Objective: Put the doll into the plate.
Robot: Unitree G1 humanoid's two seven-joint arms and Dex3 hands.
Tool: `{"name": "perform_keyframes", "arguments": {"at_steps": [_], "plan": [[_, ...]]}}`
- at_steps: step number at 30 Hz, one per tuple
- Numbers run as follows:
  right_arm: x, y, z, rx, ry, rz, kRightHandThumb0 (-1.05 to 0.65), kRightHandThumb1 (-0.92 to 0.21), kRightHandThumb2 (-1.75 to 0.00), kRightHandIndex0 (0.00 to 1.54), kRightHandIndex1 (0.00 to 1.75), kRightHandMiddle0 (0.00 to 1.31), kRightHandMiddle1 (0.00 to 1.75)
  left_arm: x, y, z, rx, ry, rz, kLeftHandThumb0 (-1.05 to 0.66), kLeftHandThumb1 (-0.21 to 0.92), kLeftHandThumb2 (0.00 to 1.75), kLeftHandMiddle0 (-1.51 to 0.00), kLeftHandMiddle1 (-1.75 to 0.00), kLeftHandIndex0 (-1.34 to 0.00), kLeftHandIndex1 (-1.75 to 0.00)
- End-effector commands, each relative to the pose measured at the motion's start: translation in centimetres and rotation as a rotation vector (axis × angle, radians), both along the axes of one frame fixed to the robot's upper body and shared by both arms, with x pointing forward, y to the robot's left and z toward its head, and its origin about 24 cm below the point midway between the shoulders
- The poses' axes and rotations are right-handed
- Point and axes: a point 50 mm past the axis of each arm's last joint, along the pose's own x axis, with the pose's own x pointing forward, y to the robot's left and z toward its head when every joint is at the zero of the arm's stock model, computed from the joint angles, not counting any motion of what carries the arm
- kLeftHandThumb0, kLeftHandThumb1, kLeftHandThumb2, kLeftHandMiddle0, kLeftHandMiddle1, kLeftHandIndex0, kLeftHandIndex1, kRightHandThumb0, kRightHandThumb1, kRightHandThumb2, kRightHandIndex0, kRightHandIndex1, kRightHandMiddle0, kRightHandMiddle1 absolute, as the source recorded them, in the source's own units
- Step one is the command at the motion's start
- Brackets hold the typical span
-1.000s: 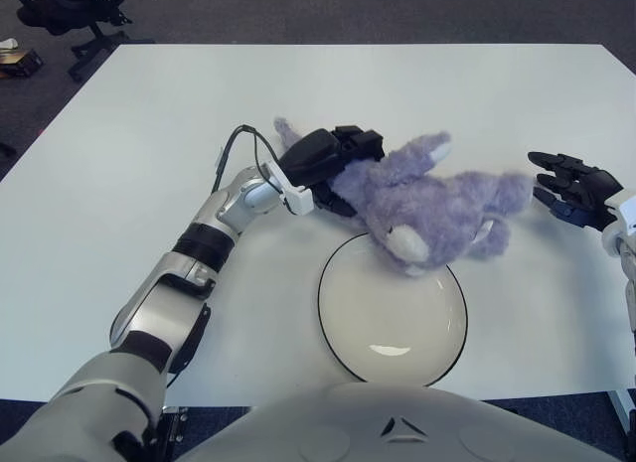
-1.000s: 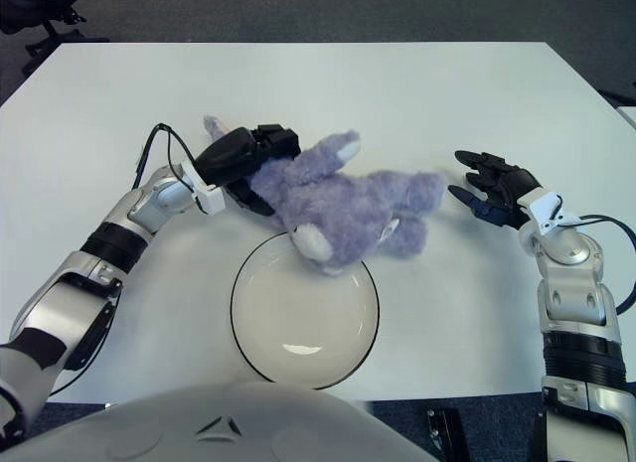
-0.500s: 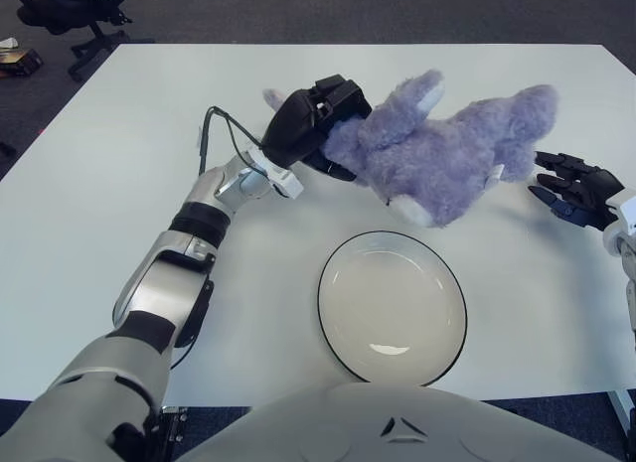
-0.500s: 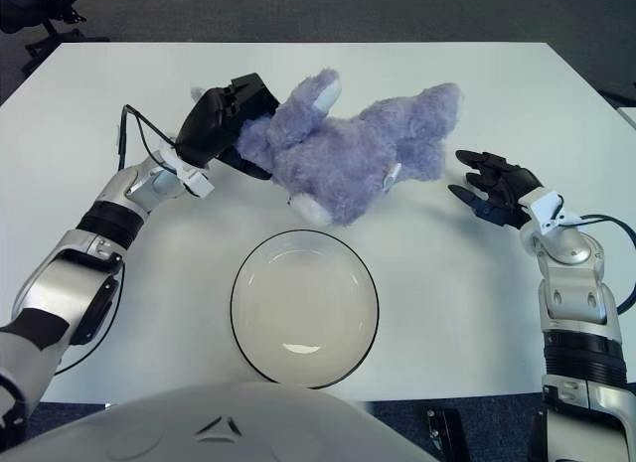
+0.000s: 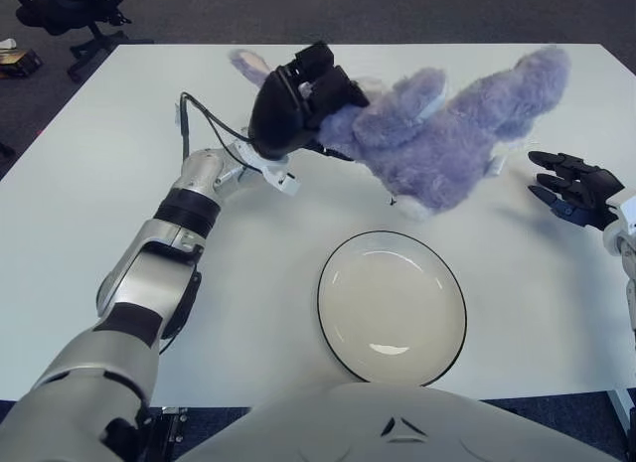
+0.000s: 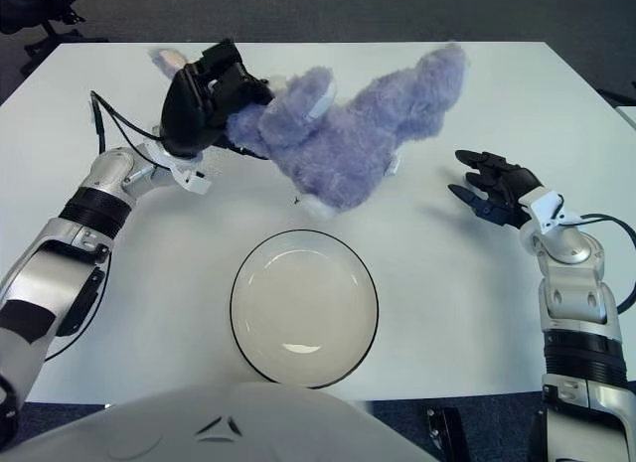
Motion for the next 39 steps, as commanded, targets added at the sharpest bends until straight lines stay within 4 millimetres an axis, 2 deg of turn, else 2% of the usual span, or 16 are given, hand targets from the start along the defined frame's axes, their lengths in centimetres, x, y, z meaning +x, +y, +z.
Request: {"name": "perform_keyframes", "arguments": {"at_steps": [1,4,8,15,31,35,39], "plan": [[-0.1,-0.3,-0.1,-0.015,0.023,-0.006,-0.69,-0.92,-0.36,0.46,0.0,0.43,0.0,0.0,0.0,1.3,-0.029,-0.127,0.005,-0.11,0.92,0.15,-1.01,-1.75,-0.76,-1.75],[0.0,-0.3,-0.1,-0.022,0.025,-0.004,-0.69,-0.92,-0.36,0.46,0.0,0.42,0.0,-0.1,0.2,1.8,-0.056,-0.19,0.009,-0.1,0.92,0.15,-1.01,-1.75,-0.77,-1.75],[0.0,-0.2,-0.1,-0.025,0.025,-0.003,-0.69,-0.92,-0.36,0.46,0.0,0.42,0.0,-0.3,1.1,2.1,-0.068,-0.317,0.106,-0.1,0.92,0.15,-1.02,-1.75,-0.77,-1.75],[0.0,-0.3,-0.2,-0.026,0.028,-0.001,-0.69,-0.92,-0.36,0.46,0.0,0.42,0.0,-0.3,1.1,2.0,-0.02,-0.403,0.143,-0.11,0.92,0.16,-1.01,-1.75,-0.77,-1.75],[0.0,-0.3,-0.2,-0.03,0.031,0.005,-0.69,-0.92,-0.37,0.46,0.0,0.41,0.0,-0.6,1.3,1.6,0.03,-0.484,0.079,-0.16,0.92,0.19,-0.95,-1.75,-0.72,-1.75],[0.0,-0.3,-0.2,-0.032,0.033,0.006,-0.69,-0.92,-0.37,0.46,0.0,0.41,0.0,-0.8,1.5,1.3,0.034,-0.481,0.077,-0.17,0.92,0.19,-0.94,-1.75,-0.72,-1.75],[0.0,-0.3,-0.2,-0.034,0.034,0.006,-0.69,-0.92,-0.37,0.46,0.0,0.4,0.0,-1.9,1.7,1.2,0.035,-0.405,-0.003,-0.18,0.92,0.2,-0.93,-1.75,-0.71,-1.75]]}}
